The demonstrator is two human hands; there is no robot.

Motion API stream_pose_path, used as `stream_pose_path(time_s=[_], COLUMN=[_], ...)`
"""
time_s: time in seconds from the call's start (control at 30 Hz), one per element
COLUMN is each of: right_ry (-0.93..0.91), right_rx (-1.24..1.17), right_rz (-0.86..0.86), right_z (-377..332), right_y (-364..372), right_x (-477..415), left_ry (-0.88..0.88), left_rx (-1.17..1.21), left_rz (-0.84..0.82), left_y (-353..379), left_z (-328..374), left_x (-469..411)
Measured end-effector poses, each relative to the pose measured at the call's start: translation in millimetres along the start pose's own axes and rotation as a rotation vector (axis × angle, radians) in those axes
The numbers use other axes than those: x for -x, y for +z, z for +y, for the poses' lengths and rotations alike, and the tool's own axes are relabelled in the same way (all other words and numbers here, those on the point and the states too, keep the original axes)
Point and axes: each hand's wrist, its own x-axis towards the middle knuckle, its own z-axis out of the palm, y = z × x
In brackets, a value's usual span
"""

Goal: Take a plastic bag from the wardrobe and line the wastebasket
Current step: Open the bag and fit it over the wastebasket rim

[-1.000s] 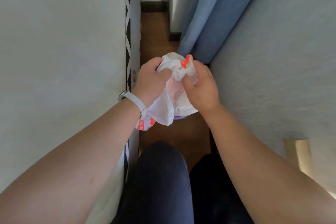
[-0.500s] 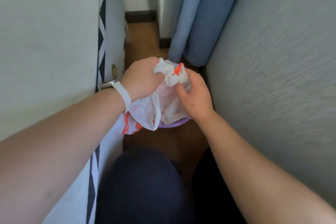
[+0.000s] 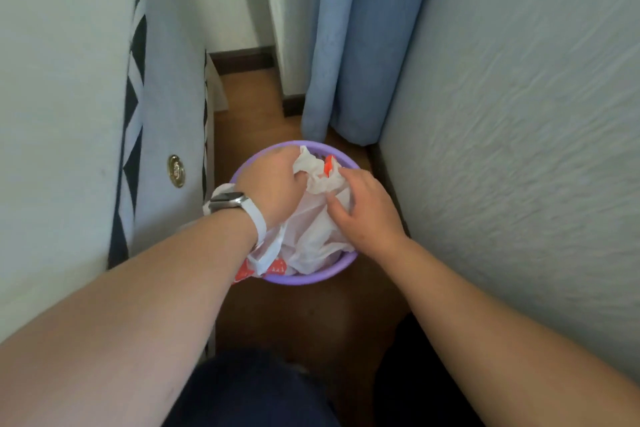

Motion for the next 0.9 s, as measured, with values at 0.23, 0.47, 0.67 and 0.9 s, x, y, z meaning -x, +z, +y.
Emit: stream_pose_path(time_s=[0.23,0.47,0.67,0.9], right_ry=[-0.072,-0.098,-0.125,-0.157], right_rx=[0.193,0.19,0.153,0.104], right_rz=[0.083,0.117,0.093,0.052], right_z=[21.4,28.6,11.5,-1.0], right_y=[33.2,28.9,19.6,18.4], right_x=[-9.5,-5.3,4.2,10.3], left_ry=[-0.083,-0.067,-0.137,-0.106], left_rx=[-0.022,0.038,0.131,-0.095], left_rz=[0.04,-0.053,-0.09,-0.317], left_y=[36.5,67.4,47.7,6.6], left_z=[-26.5,-36.0,-28.7,-27.8], left_x=[0.6,5.0,2.5,-0.1])
